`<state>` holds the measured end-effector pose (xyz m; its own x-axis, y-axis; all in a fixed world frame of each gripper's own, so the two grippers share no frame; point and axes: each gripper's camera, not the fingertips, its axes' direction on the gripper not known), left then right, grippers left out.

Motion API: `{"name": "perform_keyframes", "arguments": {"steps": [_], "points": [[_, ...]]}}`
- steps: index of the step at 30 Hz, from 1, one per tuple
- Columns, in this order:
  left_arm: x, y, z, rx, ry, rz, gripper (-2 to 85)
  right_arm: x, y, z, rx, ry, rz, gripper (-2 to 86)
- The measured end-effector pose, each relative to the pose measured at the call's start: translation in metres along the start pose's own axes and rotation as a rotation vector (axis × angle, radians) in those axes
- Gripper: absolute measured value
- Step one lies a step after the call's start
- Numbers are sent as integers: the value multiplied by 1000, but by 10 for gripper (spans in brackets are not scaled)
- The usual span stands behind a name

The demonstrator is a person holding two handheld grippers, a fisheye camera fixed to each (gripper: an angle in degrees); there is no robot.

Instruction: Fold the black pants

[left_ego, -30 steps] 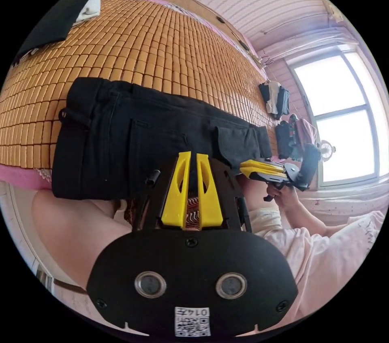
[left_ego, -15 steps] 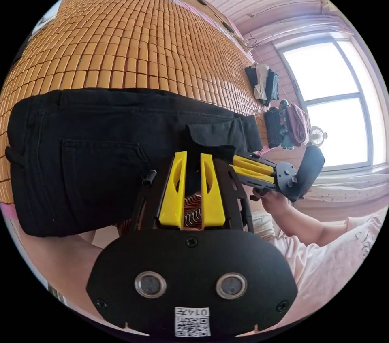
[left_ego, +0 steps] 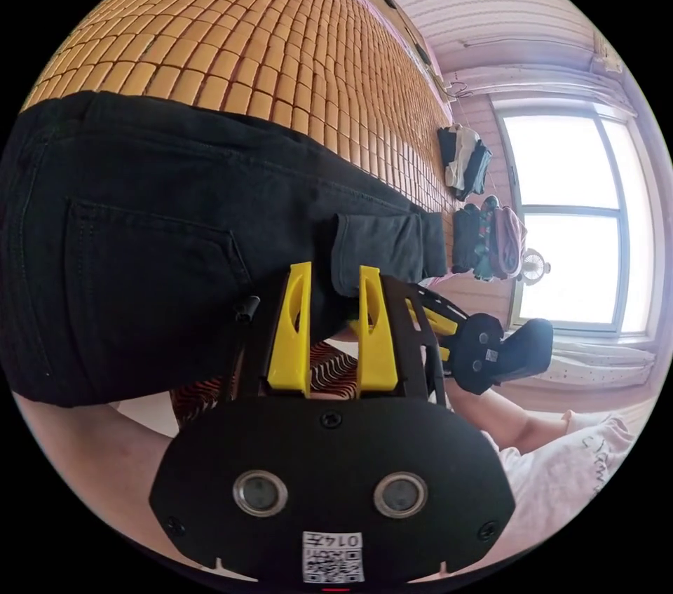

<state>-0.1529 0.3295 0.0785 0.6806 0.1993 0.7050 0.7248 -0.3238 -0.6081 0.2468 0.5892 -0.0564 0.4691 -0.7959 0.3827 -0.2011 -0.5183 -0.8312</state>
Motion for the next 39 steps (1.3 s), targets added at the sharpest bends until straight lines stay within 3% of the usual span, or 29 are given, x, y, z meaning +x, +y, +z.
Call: {"name": "perform_keyframes", "arguments": {"steps": [5,12,16,20,24,26,30,33,39], "points": [[1,-2,8,-21,86,-74,124,9,9,-19,67,-44,71,32],[28,-6,25,-105,-12,-16,12,3,9,-43,130,36,82,25],[61,4,-2,-4,15,123,4,14,-5,-81,212,39,65,24],[92,11,-48,84,-30,270,4,17,-59,-114,302,-84,-98,28],[111,45,-128,226,-340,436,17,-2,-132,-113,387,-272,-215,52],[95,62,-156,270,-468,384,35,-22,-176,-81,312,-367,-248,76],[17,85,-183,303,-684,57,71,-21,-181,-56,174,-356,-216,85],[-3,106,-188,346,-605,-40,71,17,-135,-68,202,-274,-91,85],[5,120,-146,281,-541,4,67,133,-3,-94,229,-70,501,94]]}}
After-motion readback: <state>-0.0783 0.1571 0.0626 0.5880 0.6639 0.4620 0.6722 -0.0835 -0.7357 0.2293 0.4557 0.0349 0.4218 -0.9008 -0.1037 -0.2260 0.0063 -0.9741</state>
